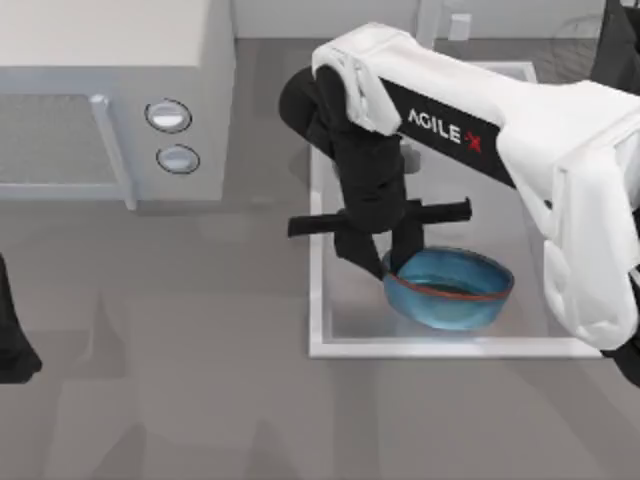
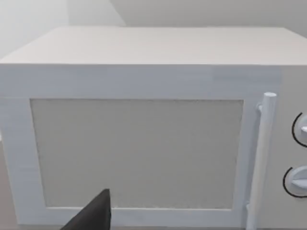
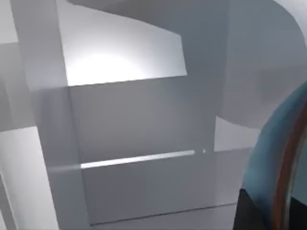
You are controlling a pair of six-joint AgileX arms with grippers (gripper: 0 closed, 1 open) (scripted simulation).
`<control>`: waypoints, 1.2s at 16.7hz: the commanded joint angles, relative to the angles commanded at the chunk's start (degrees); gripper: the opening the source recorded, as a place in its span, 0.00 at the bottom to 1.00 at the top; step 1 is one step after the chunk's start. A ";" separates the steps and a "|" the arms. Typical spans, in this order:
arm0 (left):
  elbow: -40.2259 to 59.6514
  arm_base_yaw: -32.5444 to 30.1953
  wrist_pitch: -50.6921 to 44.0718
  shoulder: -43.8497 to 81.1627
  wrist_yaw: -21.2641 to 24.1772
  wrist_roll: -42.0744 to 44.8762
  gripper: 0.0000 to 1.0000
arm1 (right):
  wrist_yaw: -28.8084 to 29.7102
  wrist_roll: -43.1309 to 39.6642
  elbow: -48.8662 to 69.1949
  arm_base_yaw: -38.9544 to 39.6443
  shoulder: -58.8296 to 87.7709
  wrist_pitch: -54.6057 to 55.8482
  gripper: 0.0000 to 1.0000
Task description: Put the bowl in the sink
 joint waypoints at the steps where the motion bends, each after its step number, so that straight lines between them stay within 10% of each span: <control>1: 0.00 0.00 0.00 0.00 0.00 0.00 1.00 | 0.03 -0.01 4.18 0.00 0.07 -3.81 0.00; 9: 0.00 0.00 0.00 0.00 0.00 0.00 1.00 | -0.26 -0.56 22.93 -0.05 -0.14 -22.22 0.00; 20: 0.00 0.00 0.00 0.00 0.00 0.00 1.00 | 7.03 -7.44 11.73 0.37 -2.70 -5.23 0.00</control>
